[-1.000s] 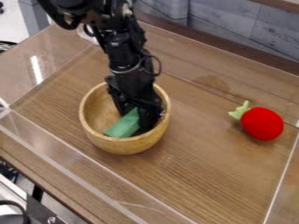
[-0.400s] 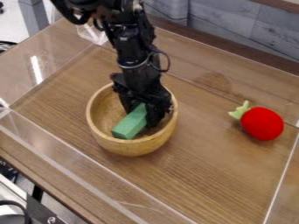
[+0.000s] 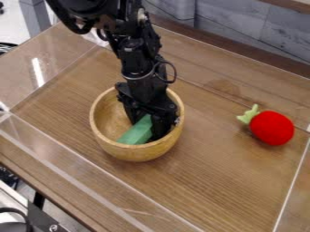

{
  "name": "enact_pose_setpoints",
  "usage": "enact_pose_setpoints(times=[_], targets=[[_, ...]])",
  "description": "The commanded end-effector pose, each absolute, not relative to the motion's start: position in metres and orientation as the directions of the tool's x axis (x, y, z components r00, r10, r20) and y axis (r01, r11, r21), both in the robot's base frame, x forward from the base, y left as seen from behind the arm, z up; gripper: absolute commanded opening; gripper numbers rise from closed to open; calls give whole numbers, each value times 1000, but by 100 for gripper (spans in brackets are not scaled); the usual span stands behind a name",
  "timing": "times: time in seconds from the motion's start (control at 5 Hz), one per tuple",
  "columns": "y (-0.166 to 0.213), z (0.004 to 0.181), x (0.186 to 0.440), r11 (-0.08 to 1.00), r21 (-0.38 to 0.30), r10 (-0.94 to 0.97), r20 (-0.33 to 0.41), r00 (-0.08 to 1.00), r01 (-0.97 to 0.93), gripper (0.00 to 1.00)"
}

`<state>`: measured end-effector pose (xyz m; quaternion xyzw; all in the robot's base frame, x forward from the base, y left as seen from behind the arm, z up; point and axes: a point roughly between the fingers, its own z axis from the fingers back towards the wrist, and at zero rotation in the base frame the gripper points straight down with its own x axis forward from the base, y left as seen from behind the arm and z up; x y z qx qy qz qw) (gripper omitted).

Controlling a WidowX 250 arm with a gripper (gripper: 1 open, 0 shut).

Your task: Remove the green stick from the brown bowl and put it on the table

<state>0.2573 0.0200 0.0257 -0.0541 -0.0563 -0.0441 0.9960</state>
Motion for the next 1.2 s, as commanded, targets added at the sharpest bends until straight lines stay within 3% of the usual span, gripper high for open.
enact_pose_setpoints(times=[0.0, 0.4, 0.8, 1.0], targets=[[21, 41, 262, 990, -96, -87, 161, 983, 103, 0], [9, 66, 244, 992, -97, -62, 192, 979, 82, 0], [13, 78, 256, 980, -100, -153, 194, 969, 175, 0], [-4, 83, 254, 974, -101, -179, 194, 965, 201, 0]])
